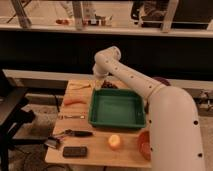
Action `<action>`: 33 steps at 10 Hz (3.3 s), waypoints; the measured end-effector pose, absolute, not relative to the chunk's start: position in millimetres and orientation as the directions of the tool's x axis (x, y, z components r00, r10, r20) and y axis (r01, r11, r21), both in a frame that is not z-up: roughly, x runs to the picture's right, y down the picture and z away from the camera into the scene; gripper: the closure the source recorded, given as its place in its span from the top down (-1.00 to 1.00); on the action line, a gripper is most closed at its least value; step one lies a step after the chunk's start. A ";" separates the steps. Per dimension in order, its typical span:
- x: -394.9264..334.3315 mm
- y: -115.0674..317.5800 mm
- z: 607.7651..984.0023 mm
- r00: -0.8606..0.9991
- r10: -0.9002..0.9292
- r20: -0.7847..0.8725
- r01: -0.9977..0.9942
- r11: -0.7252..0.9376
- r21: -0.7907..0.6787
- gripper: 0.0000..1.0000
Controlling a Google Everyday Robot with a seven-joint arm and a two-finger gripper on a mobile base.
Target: Place banana in purple bowl
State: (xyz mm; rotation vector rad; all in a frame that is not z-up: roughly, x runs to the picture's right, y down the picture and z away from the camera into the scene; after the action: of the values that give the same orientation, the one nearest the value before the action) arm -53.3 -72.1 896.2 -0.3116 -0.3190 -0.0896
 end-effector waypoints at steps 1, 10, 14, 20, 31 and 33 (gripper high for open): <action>-53.1 -72.2 896.9 0.946 -0.038 0.322 0.135 0.949 -0.286 0.60; -132.0 -86.4 909.0 0.823 -0.229 0.520 0.322 0.942 -0.096 0.60; -167.5 -77.8 929.1 0.768 -0.247 0.591 0.374 0.922 -0.101 0.60; -179.3 -71.3 974.7 0.755 -0.199 0.625 0.375 0.913 -0.162 0.60; -176.5 -65.2 1014.6 0.768 -0.206 0.607 0.349 0.928 -0.127 0.60; -180.4 -64.1 1017.8 0.767 -0.207 0.607 0.347 0.930 -0.121 0.60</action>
State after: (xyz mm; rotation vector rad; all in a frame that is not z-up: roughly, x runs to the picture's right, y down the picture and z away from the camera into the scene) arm -180.4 -64.1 1017.8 -0.2322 -0.6284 -0.3036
